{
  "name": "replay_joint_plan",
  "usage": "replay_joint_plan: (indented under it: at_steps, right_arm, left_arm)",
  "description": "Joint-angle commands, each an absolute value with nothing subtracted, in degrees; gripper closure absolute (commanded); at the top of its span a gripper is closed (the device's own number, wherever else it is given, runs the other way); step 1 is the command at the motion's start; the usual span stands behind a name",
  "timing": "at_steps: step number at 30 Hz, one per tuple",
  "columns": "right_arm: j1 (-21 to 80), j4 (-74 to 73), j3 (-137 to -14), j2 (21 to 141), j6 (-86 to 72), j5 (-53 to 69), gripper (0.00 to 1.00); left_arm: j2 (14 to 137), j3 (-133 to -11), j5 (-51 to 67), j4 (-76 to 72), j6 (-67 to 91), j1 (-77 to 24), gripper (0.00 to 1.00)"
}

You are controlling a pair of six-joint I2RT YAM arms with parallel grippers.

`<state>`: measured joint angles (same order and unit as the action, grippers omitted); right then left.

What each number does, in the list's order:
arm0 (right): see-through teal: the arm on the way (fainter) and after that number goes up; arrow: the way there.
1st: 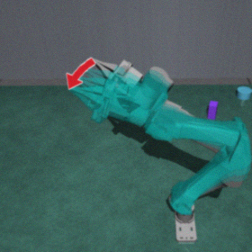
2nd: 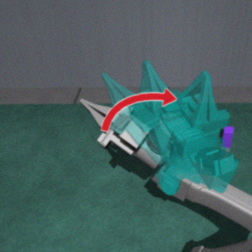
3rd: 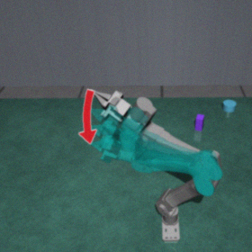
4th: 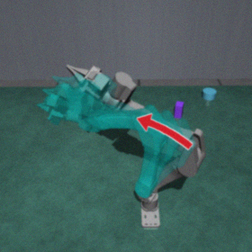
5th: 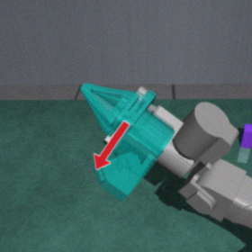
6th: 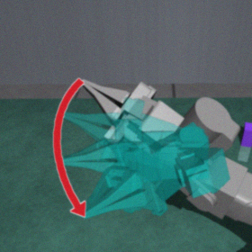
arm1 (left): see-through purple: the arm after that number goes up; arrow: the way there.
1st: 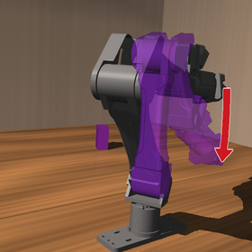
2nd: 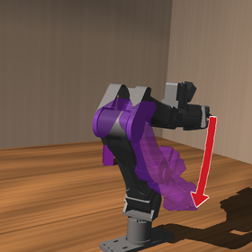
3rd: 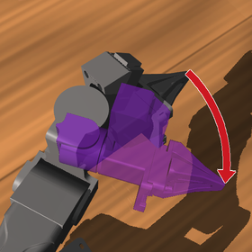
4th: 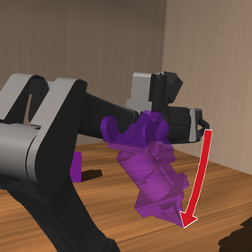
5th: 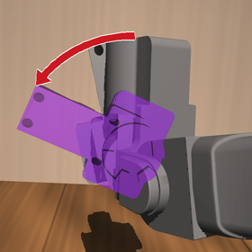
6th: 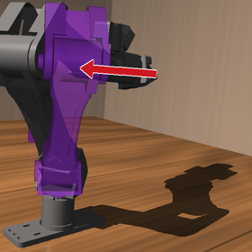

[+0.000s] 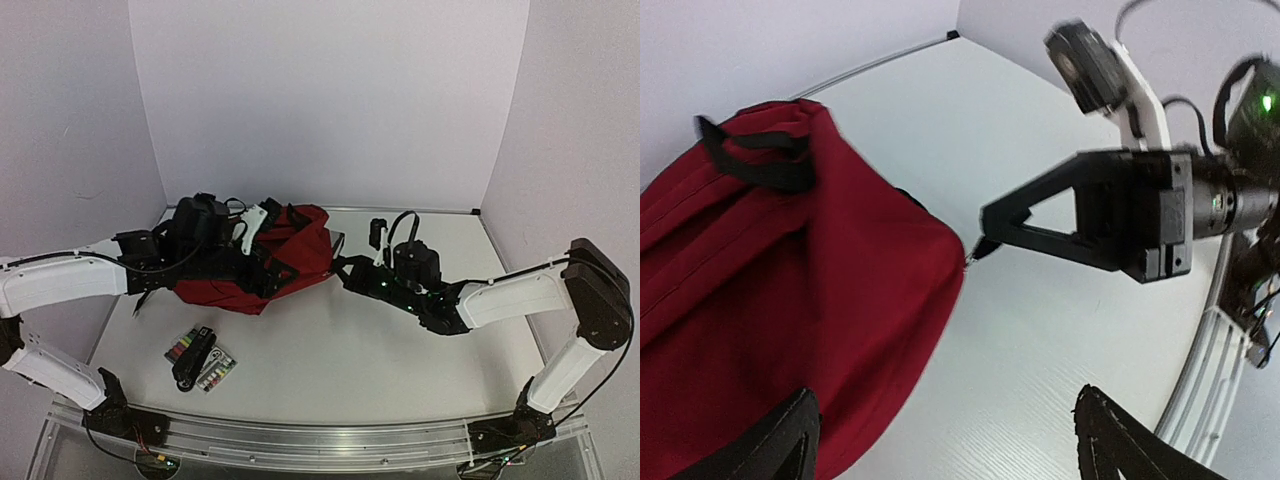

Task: Pack the student bag
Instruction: Zip the student bag at the center of the board.

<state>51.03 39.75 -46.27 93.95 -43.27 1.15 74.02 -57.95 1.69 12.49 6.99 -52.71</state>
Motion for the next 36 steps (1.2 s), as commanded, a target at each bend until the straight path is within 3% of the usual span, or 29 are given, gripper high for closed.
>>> replay_joint_plan:
  at_steps: [1, 4, 12, 22, 27, 36]
  right_arm:
    - [50.71, 42.09, -49.27, 93.82, -42.73, 0.36, 1.00]
    - [50.69, 41.84, -49.65, 94.05, -43.06, 0.26, 1.00]
    - [50.71, 41.86, -50.30, 94.56, -43.75, 1.18, 1.00]
    - [50.71, 41.84, -50.09, 93.43, -44.18, 1.12, 1.00]
    - [50.71, 41.86, -50.11, 93.27, -44.37, 1.17, 1.00]
    - [50.71, 41.91, -50.52, 93.91, -44.59, 0.98, 1.00]
  left_arm:
    - [78.77, -60.92, -20.35, 8.43, -4.66, -62.92, 0.17]
    - [81.15, -60.07, -27.00, 4.76, -6.93, -66.56, 0.25]
    - [85.88, -56.41, -29.81, -1.61, -7.49, -66.26, 0.44]
    - [87.15, -54.73, -20.63, -3.99, -5.39, -60.69, 0.62]
    - [87.29, -54.60, -16.29, -5.15, -4.65, -57.54, 0.63]
    - [92.00, -57.83, -13.32, -3.80, -6.69, -57.48, 0.57]
